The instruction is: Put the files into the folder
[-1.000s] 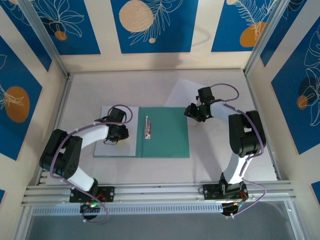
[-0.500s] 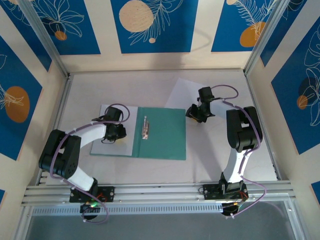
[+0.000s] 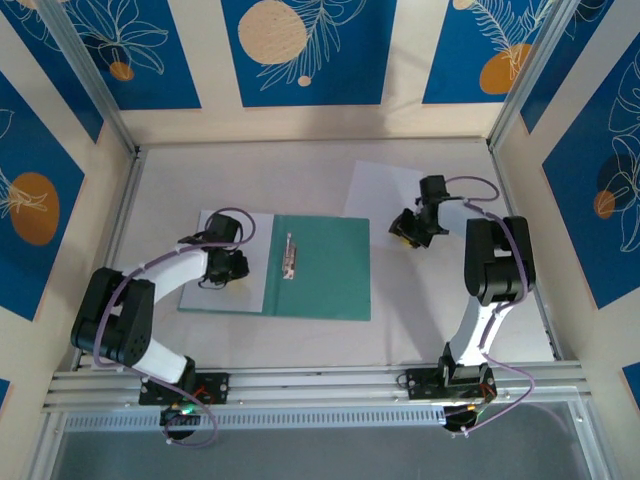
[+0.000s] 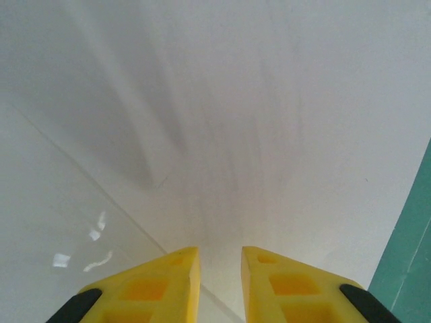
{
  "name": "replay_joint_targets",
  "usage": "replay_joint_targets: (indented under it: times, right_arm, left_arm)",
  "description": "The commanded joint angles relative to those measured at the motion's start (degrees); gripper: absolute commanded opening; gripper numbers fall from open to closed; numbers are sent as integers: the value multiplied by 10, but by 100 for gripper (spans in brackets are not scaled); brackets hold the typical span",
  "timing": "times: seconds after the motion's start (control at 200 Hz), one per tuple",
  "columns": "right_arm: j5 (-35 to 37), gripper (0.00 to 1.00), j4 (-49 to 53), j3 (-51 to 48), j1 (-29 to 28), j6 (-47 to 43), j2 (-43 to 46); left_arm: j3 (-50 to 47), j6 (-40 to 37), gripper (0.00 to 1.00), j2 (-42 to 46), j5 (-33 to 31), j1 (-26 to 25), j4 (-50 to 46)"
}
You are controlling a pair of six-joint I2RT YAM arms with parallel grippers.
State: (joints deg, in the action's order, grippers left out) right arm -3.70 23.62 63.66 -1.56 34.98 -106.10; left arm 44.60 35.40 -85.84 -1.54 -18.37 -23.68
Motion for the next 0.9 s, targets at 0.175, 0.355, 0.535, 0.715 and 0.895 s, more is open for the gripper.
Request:
replay_joint_targets:
  times: [0.175, 0.355, 0.535, 0.715, 0.895]
  right_arm:
    - [-21, 38, 25, -70, 71, -11, 59]
    - [-33, 38, 18, -107, 115, -8, 93]
    - [-40, 38, 12, -128, 140, -7, 120]
    - [-27, 38, 32, -110, 158, -9, 147]
    - [-56, 38, 33, -84, 153, -18, 167]
  left_arm:
    - [28, -16, 26, 39, 0, 8, -37]
    - [58, -14, 28, 66, 23, 3, -36]
    - [107, -12, 28, 73, 30, -37, -29]
    - [181, -9, 28, 45, 6, -106, -28]
    - [261, -6, 29, -30, -1, -176, -6]
